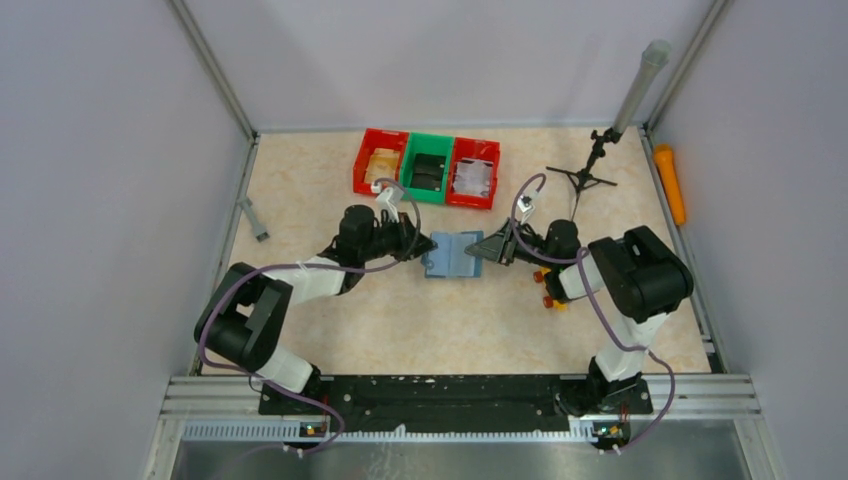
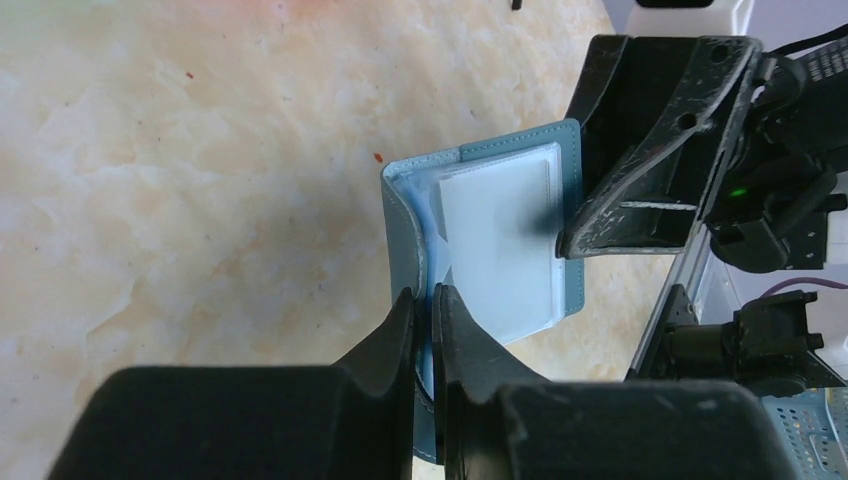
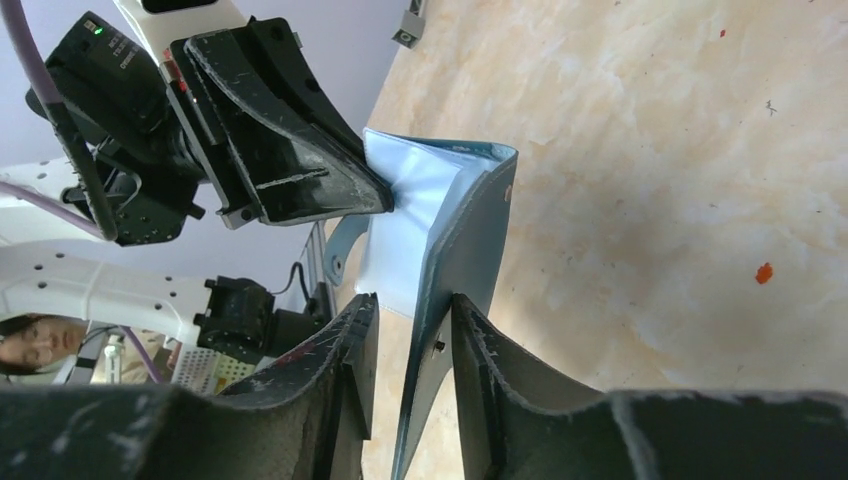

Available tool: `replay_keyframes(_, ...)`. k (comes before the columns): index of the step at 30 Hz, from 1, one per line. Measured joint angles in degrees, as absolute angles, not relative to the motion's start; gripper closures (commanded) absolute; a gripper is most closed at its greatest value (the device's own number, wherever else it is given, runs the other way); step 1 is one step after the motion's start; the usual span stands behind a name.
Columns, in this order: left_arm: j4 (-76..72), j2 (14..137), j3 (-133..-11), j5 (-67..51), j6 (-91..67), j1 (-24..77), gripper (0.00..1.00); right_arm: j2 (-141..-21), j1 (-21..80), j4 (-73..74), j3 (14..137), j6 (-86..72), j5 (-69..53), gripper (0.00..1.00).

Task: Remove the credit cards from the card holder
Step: Remove the credit card from the card holder.

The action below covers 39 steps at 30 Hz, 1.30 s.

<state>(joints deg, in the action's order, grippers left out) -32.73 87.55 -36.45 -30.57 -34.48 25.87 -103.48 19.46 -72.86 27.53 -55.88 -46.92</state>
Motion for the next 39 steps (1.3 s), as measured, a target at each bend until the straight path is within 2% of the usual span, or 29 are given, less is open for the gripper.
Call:
replay_keyframes(7,-28.56,87.81,-37.5,-29.8,-33.67,25.93,0.91,-102.1,19.46,-68.9,27.53,-53.08,-45.89,0.67)
replay_keyframes(12,-27.62,87.81,-37.5,-28.75,-33.04,25.93,0.91,-100.82,19.46,-66.46,27.55,-51.46,-45.01,0.61)
replay_keyframes(16,-26.24,87.81,-37.52,-27.31,-32.86,25.93,0.9,-100.75,19.46,-65.25,27.55,-50.74,-44.8,0.72)
replay_keyframes(21,-24.93,87.81,-37.52,-25.82,-32.84,25.91,0.9,-100.88,19.46,-63.18,28.51,-50.48,-44.86,0.73)
replay_keyframes(26,-24.25,87.81,-37.8,-24.86,-32.86,25.56,0.9,-101.56,19.49,-61.67,30.35,-50.37,-45.15,0.8)
replay_keyframes(31,-24.12,87.88,-37.87,-24.82,-32.93,25.52,0.91,-102.89,19.88,-57.95,31.35,-49.21,-45.25,0.76)
replay_keyframes(37,-23.73,88.05,-38.15,-24.82,-32.97,25.52,0.91,-102.94,20.47,-54.0,32.8,-47.46,-44.97,0.9)
replay_keyframes(39,-23.68,88.05,-38.15,-24.82,-32.97,25.52,0.91,-102.94,20.51,-53.19,32.82,-47.0,-44.8,0.91)
